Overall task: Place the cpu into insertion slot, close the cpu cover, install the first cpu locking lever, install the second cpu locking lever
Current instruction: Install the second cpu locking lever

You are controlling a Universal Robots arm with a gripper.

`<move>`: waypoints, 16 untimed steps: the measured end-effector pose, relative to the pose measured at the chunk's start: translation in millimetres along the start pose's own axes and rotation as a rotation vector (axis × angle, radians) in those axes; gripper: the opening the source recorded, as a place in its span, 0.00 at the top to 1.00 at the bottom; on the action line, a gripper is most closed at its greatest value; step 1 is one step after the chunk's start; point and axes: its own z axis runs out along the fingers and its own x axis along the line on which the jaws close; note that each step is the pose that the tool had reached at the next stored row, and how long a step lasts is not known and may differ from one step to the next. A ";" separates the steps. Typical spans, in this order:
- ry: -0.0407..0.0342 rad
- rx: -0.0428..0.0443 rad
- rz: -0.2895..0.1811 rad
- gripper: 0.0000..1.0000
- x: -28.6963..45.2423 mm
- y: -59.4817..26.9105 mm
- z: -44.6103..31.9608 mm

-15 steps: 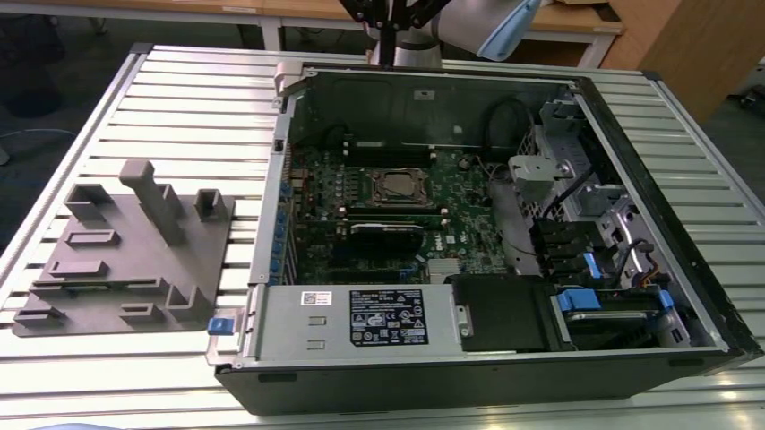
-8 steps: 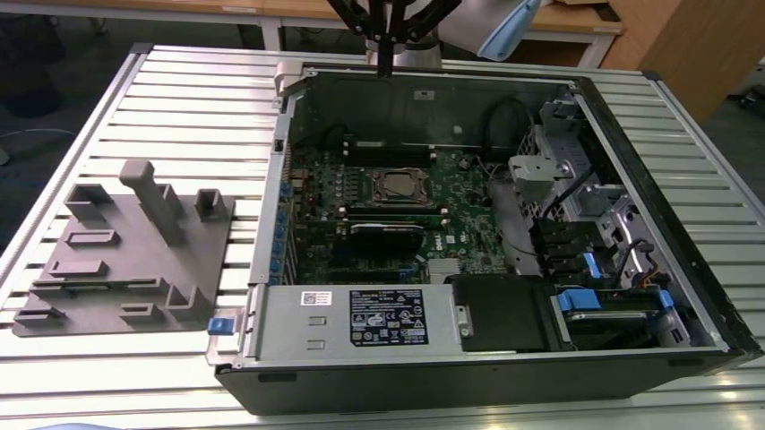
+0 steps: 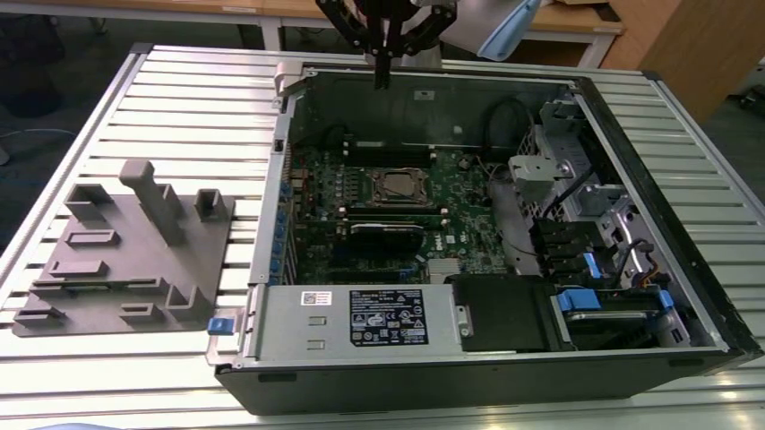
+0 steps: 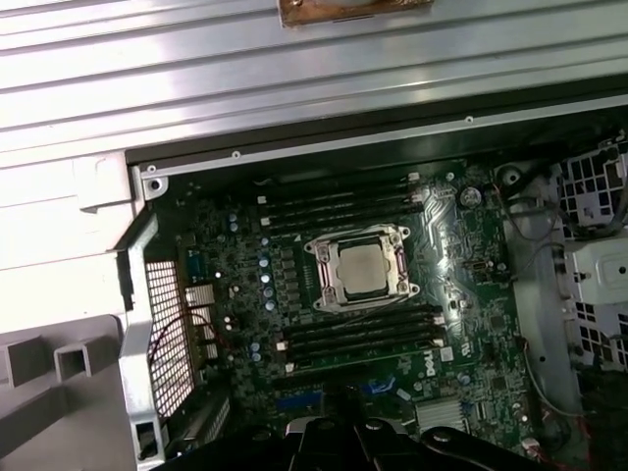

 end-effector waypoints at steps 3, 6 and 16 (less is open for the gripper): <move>0.0037 0.0006 0.000 0.89 0.1 -0.1 5.4; 0.0075 0.0014 0.000 0.89 0.3 -0.3 10.9; 0.0181 0.0034 0.000 0.89 0.7 -0.7 23.8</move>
